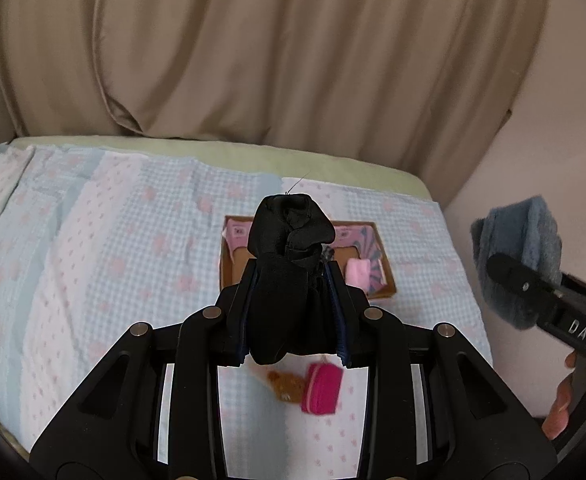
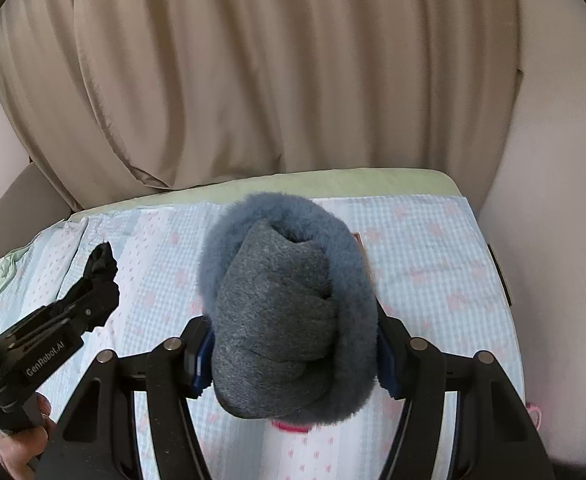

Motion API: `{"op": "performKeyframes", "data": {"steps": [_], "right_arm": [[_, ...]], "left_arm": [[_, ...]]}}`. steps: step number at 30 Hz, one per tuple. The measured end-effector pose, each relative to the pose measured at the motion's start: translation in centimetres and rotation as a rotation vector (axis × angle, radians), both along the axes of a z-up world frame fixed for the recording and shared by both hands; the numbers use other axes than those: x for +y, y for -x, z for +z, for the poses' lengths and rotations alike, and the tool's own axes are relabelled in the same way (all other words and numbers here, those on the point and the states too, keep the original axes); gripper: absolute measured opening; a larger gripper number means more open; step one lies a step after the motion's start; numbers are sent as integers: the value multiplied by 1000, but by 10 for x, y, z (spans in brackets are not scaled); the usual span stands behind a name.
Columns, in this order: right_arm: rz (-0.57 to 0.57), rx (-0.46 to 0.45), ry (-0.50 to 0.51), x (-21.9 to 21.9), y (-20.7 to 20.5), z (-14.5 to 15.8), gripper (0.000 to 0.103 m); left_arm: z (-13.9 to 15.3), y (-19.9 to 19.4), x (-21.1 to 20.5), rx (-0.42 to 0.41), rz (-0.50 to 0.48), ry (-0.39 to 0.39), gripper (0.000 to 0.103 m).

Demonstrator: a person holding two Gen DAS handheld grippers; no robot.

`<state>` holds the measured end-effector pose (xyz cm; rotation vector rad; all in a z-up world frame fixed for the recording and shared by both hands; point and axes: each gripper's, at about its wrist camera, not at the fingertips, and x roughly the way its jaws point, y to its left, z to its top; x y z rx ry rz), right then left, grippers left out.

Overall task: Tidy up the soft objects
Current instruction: 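Carry the black scrunchie and grey slipper over the box with both tools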

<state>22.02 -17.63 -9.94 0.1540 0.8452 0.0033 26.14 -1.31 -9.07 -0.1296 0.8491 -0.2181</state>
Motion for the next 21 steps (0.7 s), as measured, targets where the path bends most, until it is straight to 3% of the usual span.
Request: {"op": "performKeyframes", "data": {"steps": [6,16,21], "right_arm": [[54,67,-5,-8,-80,-26,59],[37,323,-124,2,-194,-133,59],[18,444,-168,3,-228,-184,59]], "left_arm": [[-43,-79,-10,90,-3,-32,28],[-152,-188,-8,289,-24,-24,28],[-203,-211,-18,381,-58,-49,28]]}}
